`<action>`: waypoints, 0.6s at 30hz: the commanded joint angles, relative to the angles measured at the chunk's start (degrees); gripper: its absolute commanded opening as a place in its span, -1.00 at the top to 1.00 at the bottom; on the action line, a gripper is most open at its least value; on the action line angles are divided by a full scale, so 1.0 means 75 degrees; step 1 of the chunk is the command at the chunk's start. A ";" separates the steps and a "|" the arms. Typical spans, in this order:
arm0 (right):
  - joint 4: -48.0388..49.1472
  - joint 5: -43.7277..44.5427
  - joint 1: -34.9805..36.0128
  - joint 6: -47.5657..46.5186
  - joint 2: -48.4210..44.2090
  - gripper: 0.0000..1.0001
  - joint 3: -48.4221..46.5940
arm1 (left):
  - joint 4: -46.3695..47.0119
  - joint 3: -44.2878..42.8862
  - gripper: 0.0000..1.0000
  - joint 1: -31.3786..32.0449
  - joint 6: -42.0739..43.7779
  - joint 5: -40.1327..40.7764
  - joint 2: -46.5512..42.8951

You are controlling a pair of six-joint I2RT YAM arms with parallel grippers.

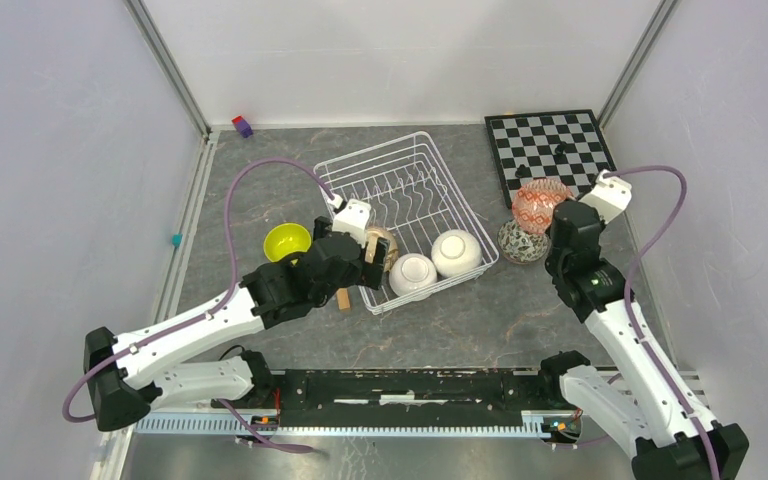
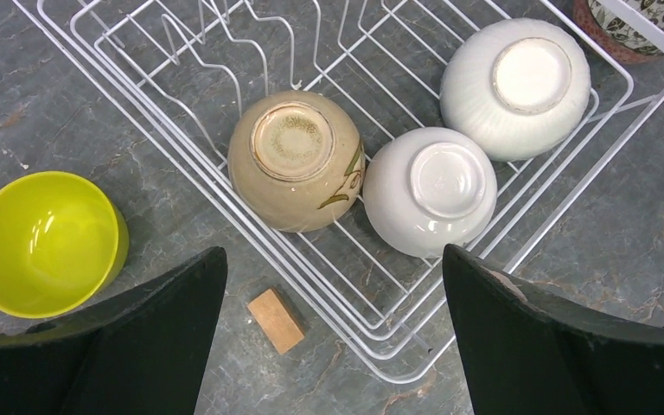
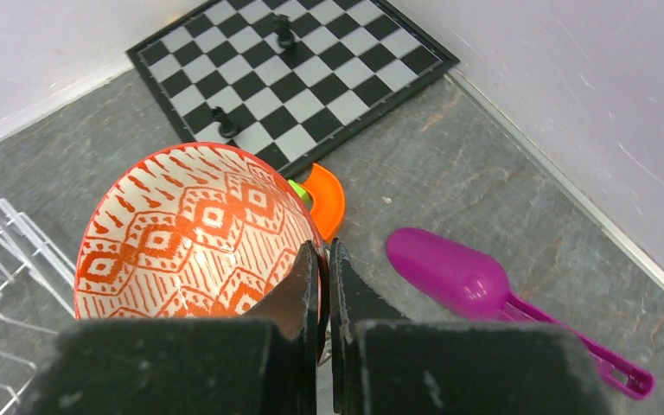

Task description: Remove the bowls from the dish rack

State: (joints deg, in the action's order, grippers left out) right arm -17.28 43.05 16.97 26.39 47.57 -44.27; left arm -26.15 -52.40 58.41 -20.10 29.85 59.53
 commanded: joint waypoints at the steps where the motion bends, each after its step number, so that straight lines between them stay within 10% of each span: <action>1: 0.0151 0.0365 -0.0296 0.0895 -0.0275 1.00 0.0265 | 0.0401 0.0019 -1.00 -0.0043 -0.0566 0.0052 0.0027; 18: 0.1152 0.0570 -0.0491 0.1917 -0.0491 1.00 0.1703 | 0.0657 -0.0047 -1.00 -0.0042 -0.0765 -0.1013 0.0415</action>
State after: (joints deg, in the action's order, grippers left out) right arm -15.07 44.16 13.58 37.41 45.10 -34.22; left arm -23.88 -52.42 58.22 -22.02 23.49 63.11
